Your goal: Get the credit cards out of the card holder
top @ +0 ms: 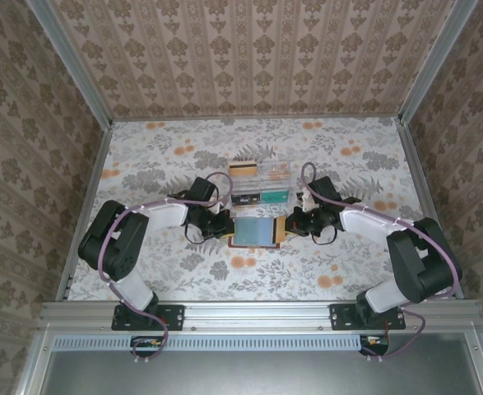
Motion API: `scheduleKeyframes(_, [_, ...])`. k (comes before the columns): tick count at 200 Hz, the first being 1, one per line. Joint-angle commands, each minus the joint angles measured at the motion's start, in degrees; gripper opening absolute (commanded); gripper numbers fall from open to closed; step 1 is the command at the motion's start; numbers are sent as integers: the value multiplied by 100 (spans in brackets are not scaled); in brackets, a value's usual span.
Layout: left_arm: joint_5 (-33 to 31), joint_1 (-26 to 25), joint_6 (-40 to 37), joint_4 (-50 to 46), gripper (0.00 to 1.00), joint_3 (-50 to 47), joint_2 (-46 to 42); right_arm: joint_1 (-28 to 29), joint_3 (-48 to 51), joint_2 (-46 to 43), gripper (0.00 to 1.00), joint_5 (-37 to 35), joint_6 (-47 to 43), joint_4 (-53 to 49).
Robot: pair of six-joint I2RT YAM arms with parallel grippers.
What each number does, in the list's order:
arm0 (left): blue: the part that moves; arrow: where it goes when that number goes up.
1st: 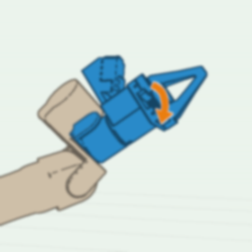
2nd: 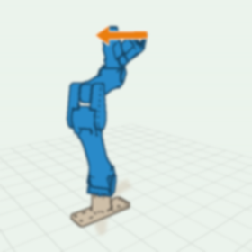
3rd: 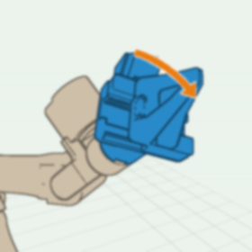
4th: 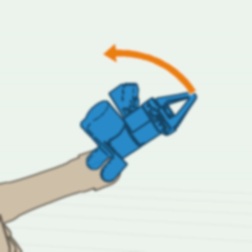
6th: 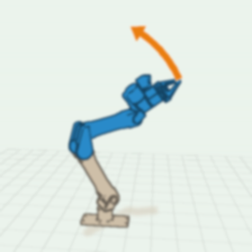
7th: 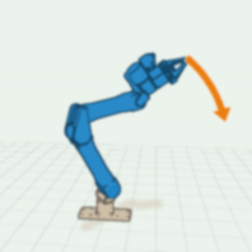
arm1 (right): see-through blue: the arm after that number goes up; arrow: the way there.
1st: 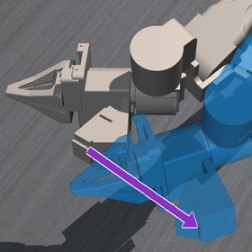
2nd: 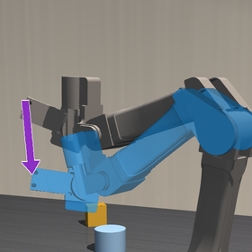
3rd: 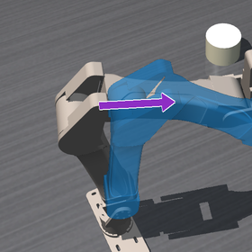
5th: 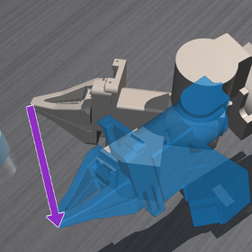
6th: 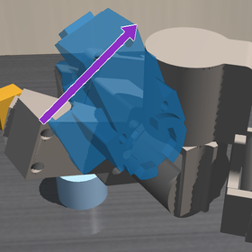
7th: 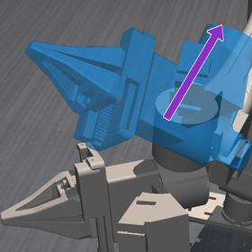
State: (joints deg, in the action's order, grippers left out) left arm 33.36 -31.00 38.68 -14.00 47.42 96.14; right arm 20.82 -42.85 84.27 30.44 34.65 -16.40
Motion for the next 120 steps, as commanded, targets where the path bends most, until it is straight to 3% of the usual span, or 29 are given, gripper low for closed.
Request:
scheduleKeyframes(1, [28,166,-115,-272,6,292,-442,0,-572,-341,0,-154,-354,-670])
scheduleKeyframes(13, [40,264,-123,-342,13,393,-642,31,-938,-399,0,-346,-553,-1005])
scheduleKeyframes(61, [98,914,-88,-512,63,508,-1509,559,-2842,75,0,-1388,-1928,-2484])
scheduleKeyframes(85, [-11,1223,-80,-644,99,457,-1997,944,-3924,590,0,-2098,-2924,-3067])
scheduleKeyframes(120, [-121,1677,-84,-796,100,256,-2603,1518,-4932,1221,0,-2976,-4572,-3212])
